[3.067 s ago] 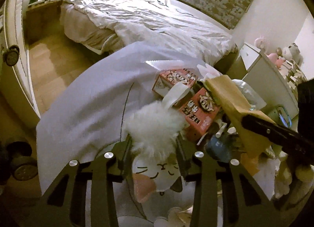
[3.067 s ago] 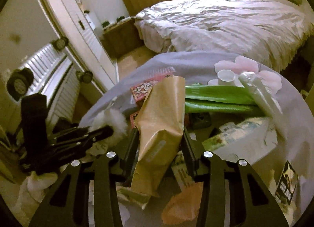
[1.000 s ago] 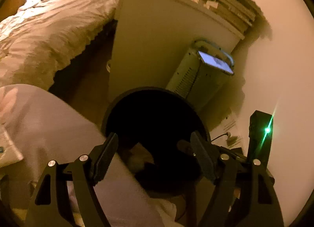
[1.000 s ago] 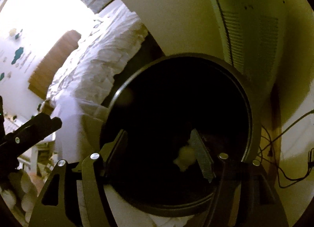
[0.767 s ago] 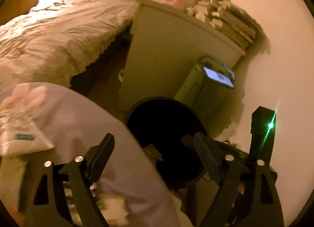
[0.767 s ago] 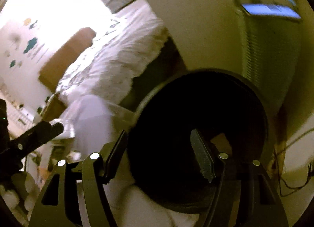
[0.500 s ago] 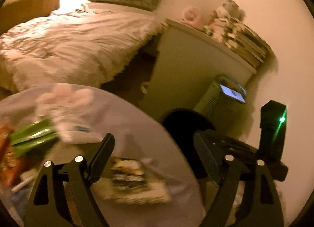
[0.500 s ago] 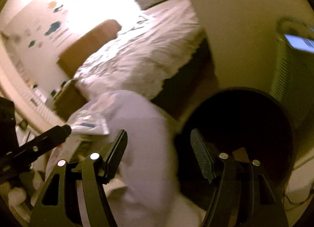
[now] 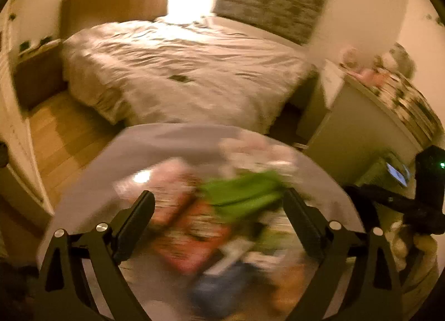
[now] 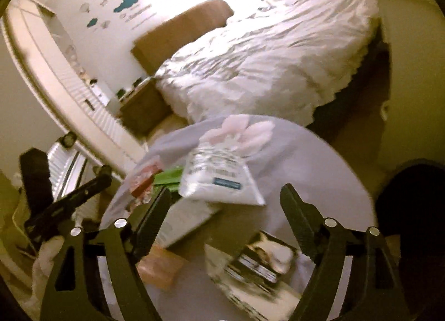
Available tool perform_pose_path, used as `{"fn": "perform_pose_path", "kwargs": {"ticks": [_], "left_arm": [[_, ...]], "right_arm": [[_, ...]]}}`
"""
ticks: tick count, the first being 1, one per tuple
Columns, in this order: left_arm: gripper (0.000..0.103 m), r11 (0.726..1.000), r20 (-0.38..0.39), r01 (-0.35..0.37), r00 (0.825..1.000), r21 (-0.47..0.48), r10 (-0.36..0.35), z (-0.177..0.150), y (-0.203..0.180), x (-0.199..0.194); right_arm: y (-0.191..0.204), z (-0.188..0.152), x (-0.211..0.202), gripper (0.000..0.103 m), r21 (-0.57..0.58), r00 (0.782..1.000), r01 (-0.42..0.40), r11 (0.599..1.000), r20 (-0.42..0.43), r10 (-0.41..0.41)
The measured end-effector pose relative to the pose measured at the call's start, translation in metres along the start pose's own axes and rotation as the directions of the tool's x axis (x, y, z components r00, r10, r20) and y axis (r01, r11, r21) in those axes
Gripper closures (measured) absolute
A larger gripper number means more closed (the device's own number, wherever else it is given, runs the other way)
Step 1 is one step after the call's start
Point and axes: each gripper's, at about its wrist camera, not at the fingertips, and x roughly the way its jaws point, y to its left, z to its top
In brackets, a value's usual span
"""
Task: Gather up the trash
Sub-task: 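Grasp the white courier bag with the right tool while the left tool reaches the red milk boxes, then grasp the clear plastic tray with the left tool while the right tool holds the courier bag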
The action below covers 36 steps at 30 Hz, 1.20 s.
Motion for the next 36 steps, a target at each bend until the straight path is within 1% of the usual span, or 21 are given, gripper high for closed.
{"fn": "perform_pose_path", "kwargs": {"ticks": [2, 5, 6, 8, 10, 12, 13, 15, 17, 19, 20, 21, 22, 23, 24, 26, 29, 32, 34, 36], "left_arm": [[0.011, 0.999, -0.026, 0.001, 1.000, -0.043, -0.002, 0.002, 0.028, 0.005], [0.011, 0.992, -0.069, 0.027, 0.997, -0.123, -0.035, 0.005, 0.069, 0.021], [0.011, 0.986, -0.091, 0.044, 0.994, -0.158, -0.059, 0.005, 0.082, 0.029], [0.011, 0.976, -0.117, 0.070, 0.988, -0.204, -0.096, 0.003, 0.099, 0.041], [0.011, 0.965, -0.136, 0.102, 0.981, -0.243, -0.138, 0.001, 0.117, 0.054], [0.011, 0.952, -0.148, 0.121, 0.975, -0.282, -0.168, 0.000, 0.127, 0.064], [0.011, 0.944, -0.154, 0.140, 0.969, -0.298, -0.192, 0.001, 0.131, 0.070], [0.012, 0.935, -0.152, 0.182, 0.960, -0.304, -0.236, 0.002, 0.133, 0.075], [0.012, 0.935, -0.169, 0.203, 0.951, -0.291, -0.259, 0.004, 0.126, 0.081], [0.013, 0.932, -0.194, 0.227, 0.938, -0.283, -0.287, 0.004, 0.121, 0.089], [0.017, 0.932, -0.201, 0.230, 0.935, -0.279, -0.291, 0.002, 0.120, 0.090], [0.029, 0.935, -0.211, 0.230, 0.933, -0.270, -0.291, 0.001, 0.117, 0.093], [0.032, 0.939, -0.212, 0.226, 0.935, -0.261, -0.284, 0.000, 0.114, 0.094], [0.037, 0.939, -0.206, 0.226, 0.937, -0.261, -0.283, -0.001, 0.112, 0.094], [0.042, 0.932, -0.199, 0.237, 0.934, -0.274, -0.296, -0.002, 0.112, 0.094], [0.044, 0.923, -0.183, 0.248, 0.933, -0.295, -0.309, -0.002, 0.110, 0.095], [0.047, 0.931, -0.154, 0.238, 0.945, -0.275, -0.287, 0.000, 0.102, 0.089], [0.049, 0.933, -0.121, 0.245, 0.951, -0.263, -0.283, 0.002, 0.096, 0.078], [0.049, 0.936, -0.096, 0.244, 0.957, -0.253, -0.275, 0.004, 0.092, 0.067], [0.049, 0.941, -0.075, 0.248, 0.960, -0.229, -0.271, 0.006, 0.085, 0.057]], "right_arm": [[0.000, 0.006, 0.016, 0.016, 0.009, 0.999, -0.019, 1.000, -0.033, 0.020], [0.006, 0.015, 0.042, 0.016, 0.026, 0.995, -0.025, 0.999, -0.092, 0.027], [0.007, 0.018, 0.049, 0.016, 0.026, 0.994, -0.023, 0.999, -0.102, 0.025], [0.005, 0.022, 0.065, 0.016, 0.034, 0.991, -0.007, 0.999, -0.131, 0.012], [0.000, 0.026, 0.080, 0.016, 0.059, 0.987, -0.008, 0.998, -0.161, 0.018], [-0.008, 0.027, 0.093, 0.016, 0.083, 0.982, 0.001, 0.997, -0.188, 0.014], [-0.010, 0.028, 0.099, 0.014, 0.093, 0.980, 0.004, 0.996, -0.200, 0.014], [-0.015, 0.027, 0.112, 0.014, 0.124, 0.972, -0.002, 0.992, -0.234, 0.031], [-0.018, 0.025, 0.120, 0.014, 0.136, 0.967, -0.004, 0.991, -0.250, 0.038], [-0.018, 0.022, 0.124, 0.013, 0.133, 0.966, 0.003, 0.991, -0.258, 0.032], [-0.017, 0.021, 0.125, 0.013, 0.124, 0.966, 0.004, 0.992, -0.258, 0.028], [-0.016, 0.020, 0.124, 0.013, 0.116, 0.966, 0.003, 0.993, -0.256, 0.027], [-0.016, 0.020, 0.124, 0.015, 0.112, 0.967, 0.002, 0.994, -0.255, 0.027], [-0.015, 0.019, 0.124, 0.017, 0.110, 0.967, 0.000, 0.994, -0.255, 0.028], [-0.014, 0.018, 0.123, 0.018, 0.108, 0.967, -0.001, 0.994, -0.252, 0.028], [-0.015, 0.017, 0.120, 0.028, 0.112, 0.968, -0.005, 0.994, -0.247, 0.033], [-0.017, 0.015, 0.116, 0.034, 0.118, 0.970, -0.018, 0.993, -0.238, 0.046], [-0.014, 0.014, 0.111, 0.040, 0.115, 0.974, -0.029, 0.993, -0.219, 0.054], [-0.011, 0.013, 0.105, 0.042, 0.106, 0.978, -0.035, 0.994, -0.200, 0.056], [-0.007, 0.012, 0.097, 0.042, 0.095, 0.982, -0.041, 0.995, -0.182, 0.058]]}}
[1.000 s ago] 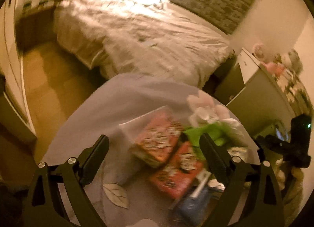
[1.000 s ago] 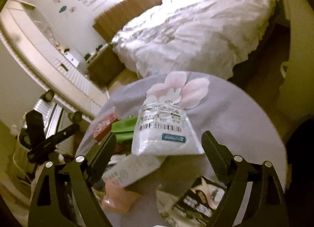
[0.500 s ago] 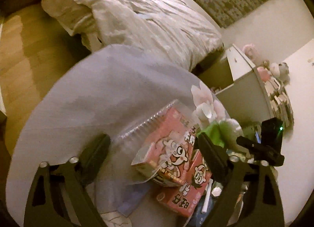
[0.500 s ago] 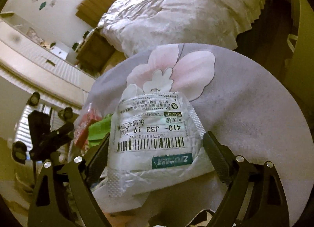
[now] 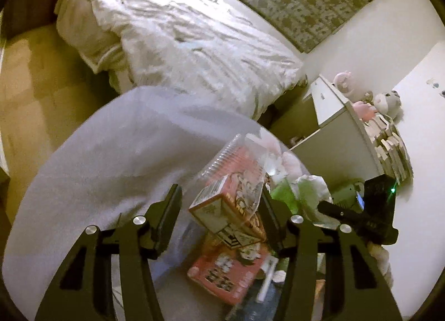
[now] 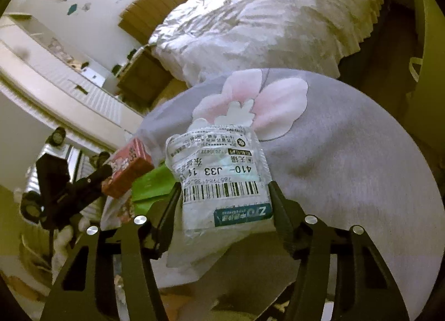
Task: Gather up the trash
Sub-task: 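Grasp the clear plastic tray with the left tool while the right tool holds the courier bag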
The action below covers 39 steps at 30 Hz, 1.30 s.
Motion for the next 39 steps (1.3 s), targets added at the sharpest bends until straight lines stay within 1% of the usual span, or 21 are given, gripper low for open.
{"fn": "perform_pose_path", "kwargs": {"ticks": [2, 6, 9, 11, 12, 13, 14, 15, 16, 18, 20, 22, 24, 27, 29, 31, 32, 34, 35, 38, 39], "left_arm": [[0.049, 1.000, -0.003, -0.005, 1.000, 0.029, 0.005, -0.003, -0.010, -0.004], [0.049, 0.984, -0.002, -0.075, 0.997, 0.161, 0.076, -0.021, -0.041, -0.011], [0.049, 0.961, 0.003, -0.102, 0.994, 0.257, 0.105, -0.045, -0.064, -0.015], [0.048, 0.945, -0.001, -0.103, 0.994, 0.310, 0.109, -0.058, -0.076, -0.015], [0.047, 0.931, -0.010, -0.110, 0.993, 0.347, 0.121, -0.065, -0.083, -0.014], [0.043, 0.918, -0.022, -0.119, 0.990, 0.379, 0.137, -0.071, -0.088, -0.011], [0.030, 0.909, -0.031, -0.125, 0.988, 0.398, 0.150, -0.074, -0.091, -0.009], [0.013, 0.898, -0.036, -0.137, 0.985, 0.419, 0.167, -0.079, -0.094, -0.007], [0.010, 0.891, -0.027, -0.148, 0.984, 0.429, 0.176, -0.081, -0.096, -0.008], [0.008, 0.896, -0.020, -0.129, 0.988, 0.424, 0.152, -0.081, -0.097, -0.011], [0.008, 0.919, -0.037, -0.076, 0.995, 0.386, 0.098, -0.076, -0.094, -0.013], [0.008, 0.946, -0.053, -0.011, 0.998, 0.323, 0.030, -0.067, -0.086, -0.015], [0.008, 0.966, -0.056, 0.019, 0.998, 0.258, -0.005, -0.060, -0.076, -0.014], [0.008, 0.986, -0.063, 0.103, 0.993, 0.133, -0.095, -0.046, -0.057, -0.007], [0.009, 0.990, -0.077, 0.125, 0.990, 0.071, -0.120, -0.040, -0.046, 0.002], [0.018, 0.994, -0.111, 0.092, 0.990, 0.058, -0.085, -0.038, -0.041, 0.015], [0.037, 0.995, -0.130, 0.081, 0.989, 0.057, -0.073, -0.037, -0.039, 0.020], [0.047, 0.992, -0.146, 0.116, 0.983, 0.047, -0.108, -0.037, -0.038, 0.025], [0.049, 0.991, -0.153, 0.119, 0.982, 0.055, -0.110, -0.036, -0.041, 0.026], [0.053, 0.989, -0.140, 0.058, 0.989, 0.135, -0.039, -0.039, -0.054, 0.026], [0.054, 0.986, -0.121, 0.032, 0.993, 0.162, -0.013, -0.040, -0.060, 0.024]], "right_arm": [[0.004, -0.004, -0.008, 0.042, -0.007, 1.000, -0.006, 1.000, 0.013, 0.006], [0.010, -0.014, -0.025, 0.042, -0.022, 0.999, -0.001, 1.000, 0.041, 0.002], [0.013, -0.022, -0.037, 0.042, -0.027, 0.998, -0.001, 1.000, 0.057, 0.002], [0.015, -0.029, -0.045, 0.042, -0.036, 0.998, 0.007, 0.999, 0.068, -0.005], [0.016, -0.032, -0.046, 0.042, -0.038, 0.997, 0.011, 0.999, 0.070, -0.008], [0.016, -0.035, -0.048, 0.042, -0.043, 0.997, 0.017, 0.999, 0.071, -0.013], [0.017, -0.038, -0.050, 0.042, -0.048, 0.997, 0.020, 0.999, 0.072, -0.017], [0.018, -0.040, -0.051, 0.042, -0.051, 0.997, 0.023, 0.998, 0.073, -0.019], [0.018, -0.043, -0.052, 0.042, -0.053, 0.997, 0.026, 0.998, 0.073, -0.022], [0.017, -0.046, -0.052, 0.042, -0.051, 0.997, 0.025, 0.998, 0.071, -0.022], [0.015, -0.049, -0.052, 0.042, -0.043, 0.997, 0.022, 0.999, 0.071, -0.019], [0.012, -0.052, -0.053, 0.042, -0.034, 0.997, 0.019, 0.999, 0.073, -0.017], [0.009, -0.054, -0.054, 0.042, -0.022, 0.997, 0.013, 1.000, 0.075, -0.012], [0.008, -0.056, -0.055, 0.042, -0.020, 0.997, 0.010, 1.000, 0.075, -0.009], [0.007, -0.057, -0.056, 0.042, -0.018, 0.997, 0.007, 1.000, 0.076, -0.005], [0.006, -0.058, -0.057, 0.042, -0.016, 0.997, 0.004, 1.000, 0.076, -0.003], [0.006, -0.059, -0.057, 0.042, -0.017, 0.997, 0.003, 1.000, 0.076, -0.002], [0.006, -0.061, -0.058, 0.042, -0.017, 0.997, 0.004, 1.000, 0.077, -0.002], [0.005, -0.061, -0.058, 0.042, -0.014, 0.997, 0.003, 1.000, 0.078, -0.002], [0.004, -0.063, -0.057, 0.042, -0.003, 0.997, -0.001, 1.000, 0.078, 0.002], [0.004, -0.064, -0.057, 0.042, -0.002, 0.997, -0.002, 1.000, 0.077, 0.002]]}}
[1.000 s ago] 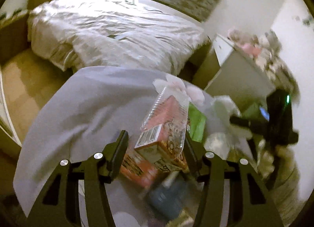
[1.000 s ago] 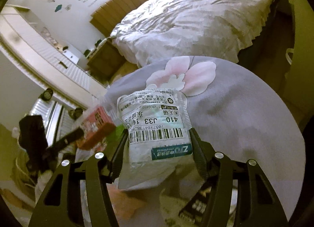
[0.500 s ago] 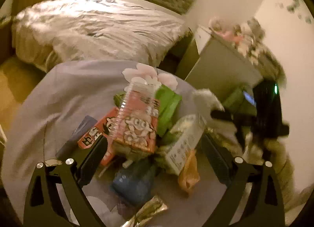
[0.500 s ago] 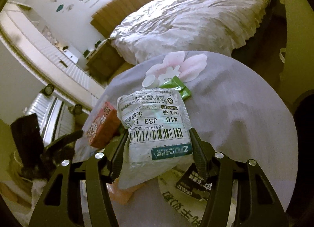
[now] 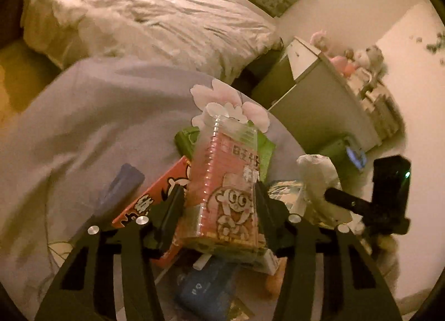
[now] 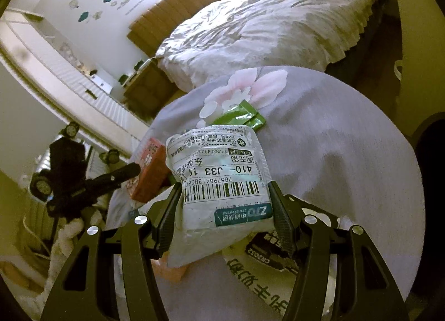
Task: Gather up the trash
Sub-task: 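Grasp the clear plastic tray with the left tool while the right tool holds the courier bag, then carry both items over the black bin and open both tools to drop them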
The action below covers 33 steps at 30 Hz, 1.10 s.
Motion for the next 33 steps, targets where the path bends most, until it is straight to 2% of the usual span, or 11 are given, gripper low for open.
{"fn": "perform_pose_path", "kwargs": {"ticks": [3, 5, 8, 12, 14, 15, 18, 20, 24, 27, 33], "left_arm": [[0.057, 0.991, 0.065, -0.106, 0.993, 0.086, 0.101, 0.001, -0.023, -0.011], [0.060, 0.971, 0.117, -0.186, 0.979, 0.152, 0.169, 0.001, -0.040, -0.020], [0.061, 0.910, 0.214, -0.321, 0.939, 0.262, 0.270, 0.001, -0.072, -0.034], [0.061, 0.800, 0.342, -0.478, 0.867, 0.362, 0.363, 0.000, -0.111, -0.048], [0.061, 0.754, 0.377, -0.524, 0.841, 0.396, 0.387, -0.002, -0.124, -0.050], [0.061, 0.740, 0.389, -0.534, 0.836, 0.409, 0.388, -0.002, -0.130, -0.051], [0.061, 0.739, 0.391, -0.521, 0.843, 0.426, 0.369, -0.003, -0.142, -0.054], [0.061, 0.750, 0.385, -0.504, 0.853, 0.428, 0.354, -0.004, -0.145, -0.054], [0.061, 0.798, 0.347, -0.436, 0.887, 0.416, 0.303, -0.003, -0.155, -0.053], [0.060, 0.818, 0.327, -0.395, 0.905, 0.418, 0.271, -0.005, -0.168, -0.047], [0.060, 0.827, 0.290, -0.323, 0.935, 0.460, 0.203, -0.017, -0.207, -0.019]], "right_arm": [[0.002, -0.002, -0.001, 0.042, -0.005, 1.000, -0.005, 1.000, 0.006, 0.005], [0.005, -0.004, -0.004, 0.042, -0.015, 1.000, -0.001, 1.000, 0.019, 0.001], [0.009, -0.004, -0.010, 0.042, -0.032, 0.999, 0.022, 0.999, 0.046, -0.020], [0.019, -0.006, -0.018, 0.042, -0.079, 0.993, 0.087, 0.993, 0.092, -0.080], [0.023, -0.007, -0.021, 0.042, -0.107, 0.988, 0.119, 0.987, 0.108, -0.107], [0.026, -0.008, -0.022, 0.042, -0.119, 0.987, 0.125, 0.985, 0.115, -0.111], [0.025, -0.010, -0.028, 0.042, -0.111, 0.988, 0.103, 0.988, 0.125, -0.089], [0.021, -0.010, -0.033, 0.042, -0.096, 0.988, 0.085, 0.992, 0.134, -0.072], [0.009, -0.009, -0.051, 0.042, -0.058, 0.986, 0.051, 0.997, 0.164, -0.041], [-0.003, -0.009, -0.071, 0.042, -0.024, 0.979, 0.033, 0.999, 0.203, -0.027], [-0.037, -0.012, -0.116, 0.042, 0.050, 0.959, 0.013, 0.999, 0.281, -0.027]]}}
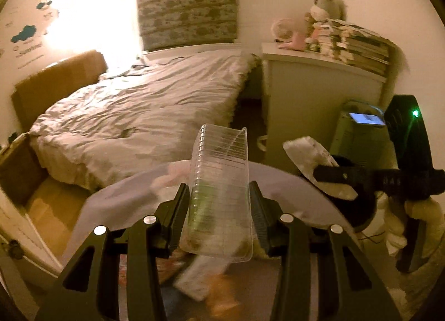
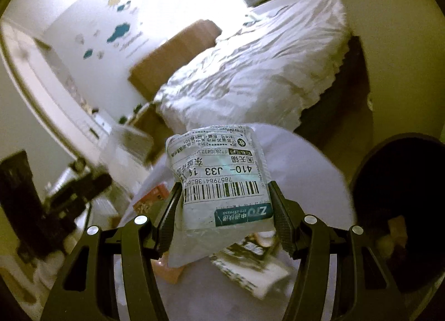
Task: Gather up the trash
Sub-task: 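Carry both items over the black bin and open both tools to drop them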
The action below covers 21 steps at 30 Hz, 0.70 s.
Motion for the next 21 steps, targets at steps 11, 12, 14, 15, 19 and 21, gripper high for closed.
{"fn": "perform_pose_path", "kwargs": {"ticks": [11, 12, 14, 15, 19, 21], "left_arm": [[0.060, 0.984, -0.020, 0.172, 0.985, 0.037, -0.172, 0.011, -0.091, 0.043], [0.060, 0.982, -0.025, 0.187, 0.982, 0.039, -0.186, 0.012, -0.098, 0.048], [0.060, 0.977, -0.033, 0.209, 0.978, 0.048, -0.208, 0.015, -0.113, 0.057], [0.060, 0.975, -0.036, 0.216, 0.976, 0.051, -0.215, 0.015, -0.118, 0.059], [0.060, 0.966, -0.054, 0.251, 0.967, 0.056, -0.248, 0.017, -0.136, 0.072], [0.060, 0.962, -0.066, 0.265, 0.963, 0.057, -0.262, 0.018, -0.146, 0.080]], "right_arm": [[-0.085, -0.007, -0.060, 0.042, 0.160, 0.993, 0.080, 0.984, 0.077, -0.094], [-0.093, -0.009, -0.064, 0.042, 0.177, 0.992, 0.087, 0.980, 0.080, -0.102], [-0.106, -0.012, -0.070, 0.042, 0.201, 0.990, 0.095, 0.975, 0.086, -0.114], [-0.115, -0.014, -0.074, 0.042, 0.218, 0.989, 0.100, 0.971, 0.088, -0.122], [-0.139, -0.021, -0.082, 0.042, 0.267, 0.985, 0.118, 0.956, 0.093, -0.148], [-0.148, -0.024, -0.083, 0.042, 0.286, 0.983, 0.127, 0.950, 0.092, -0.160]]}}
